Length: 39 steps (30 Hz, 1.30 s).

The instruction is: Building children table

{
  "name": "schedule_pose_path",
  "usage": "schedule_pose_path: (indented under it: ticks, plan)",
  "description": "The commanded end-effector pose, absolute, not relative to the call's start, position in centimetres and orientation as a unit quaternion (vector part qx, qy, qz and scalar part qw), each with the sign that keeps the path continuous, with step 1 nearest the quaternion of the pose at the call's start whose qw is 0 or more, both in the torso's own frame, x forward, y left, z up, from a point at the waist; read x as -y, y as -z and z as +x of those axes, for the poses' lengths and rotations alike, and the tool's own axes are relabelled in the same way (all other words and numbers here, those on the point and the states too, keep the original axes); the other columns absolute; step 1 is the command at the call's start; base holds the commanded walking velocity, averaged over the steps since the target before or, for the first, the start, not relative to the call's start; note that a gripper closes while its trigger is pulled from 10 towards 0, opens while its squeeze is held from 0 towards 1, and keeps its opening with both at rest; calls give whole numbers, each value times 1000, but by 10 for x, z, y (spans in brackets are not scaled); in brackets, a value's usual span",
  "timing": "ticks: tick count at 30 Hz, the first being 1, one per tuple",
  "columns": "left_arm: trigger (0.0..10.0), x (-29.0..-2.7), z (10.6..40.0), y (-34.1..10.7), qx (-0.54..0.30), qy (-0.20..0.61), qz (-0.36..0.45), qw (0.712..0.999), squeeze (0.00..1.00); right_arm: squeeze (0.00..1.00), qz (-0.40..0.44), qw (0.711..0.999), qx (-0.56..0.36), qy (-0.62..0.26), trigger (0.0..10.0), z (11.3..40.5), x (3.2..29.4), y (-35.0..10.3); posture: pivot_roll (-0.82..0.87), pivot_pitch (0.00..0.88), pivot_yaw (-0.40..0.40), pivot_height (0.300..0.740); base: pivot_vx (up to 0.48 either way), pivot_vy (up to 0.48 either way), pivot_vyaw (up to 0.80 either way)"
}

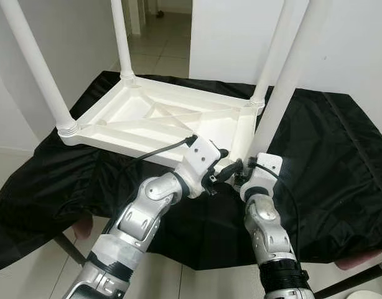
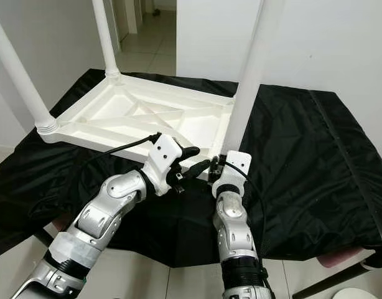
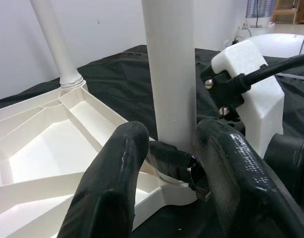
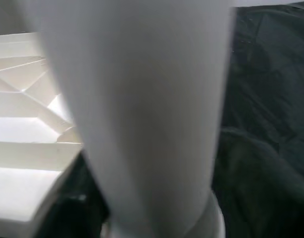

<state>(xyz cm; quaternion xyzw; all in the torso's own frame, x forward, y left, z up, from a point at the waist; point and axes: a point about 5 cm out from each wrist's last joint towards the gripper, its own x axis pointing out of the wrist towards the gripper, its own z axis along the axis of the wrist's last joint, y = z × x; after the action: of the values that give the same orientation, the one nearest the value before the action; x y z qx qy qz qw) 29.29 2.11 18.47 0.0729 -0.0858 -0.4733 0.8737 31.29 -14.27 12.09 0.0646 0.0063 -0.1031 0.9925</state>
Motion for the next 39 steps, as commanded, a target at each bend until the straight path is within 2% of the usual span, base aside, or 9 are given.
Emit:
schedule_pose_path:
  ticks: [1,8,10,11,25,35,36,37,39]
  plan:
    - [10000,-22,297,-184,79,459,72,882,0,1000,69,991,-5,117,10000,313,149,-121,11,12,3,740,0,0,0]
    - [10000,-23,297,-183,79,455,73,884,0,1000,55,993,0,102,10000,313,156,-124,15,12,-5,740,0,0,0]
    - [10000,-24,297,-183,79,455,73,884,0,859,48,995,2,85,10000,315,161,-124,15,11,-8,740,0,0,0]
    - [10000,-24,296,-182,78,456,75,883,0,0,41,997,4,64,10000,317,166,-126,15,10,-8,740,0,0,0]
    - [10000,-25,277,-164,22,536,73,841,0,0,-24,983,14,-179,10000,336,171,-142,21,0,-12,740,0,0,0]
    - [10000,-24,276,-158,22,526,86,846,0,0,-58,960,-16,-275,10000,344,172,-143,33,0,-18,740,0,0,0]
    - [10000,-23,276,-158,25,521,87,849,0,0,-66,951,-32,-299,2588,346,173,-141,37,0,-23,740,0,0,0]
    - [10000,-23,275,-158,27,519,89,850,0,0,-72,946,-44,-314,0,347,176,-139,43,0,-29,740,0,0,0]
    - [10000,-22,275,-158,29,518,89,850,0,0,-76,942,-53,-323,0,346,179,-137,43,0,-29,740,0,0,0]
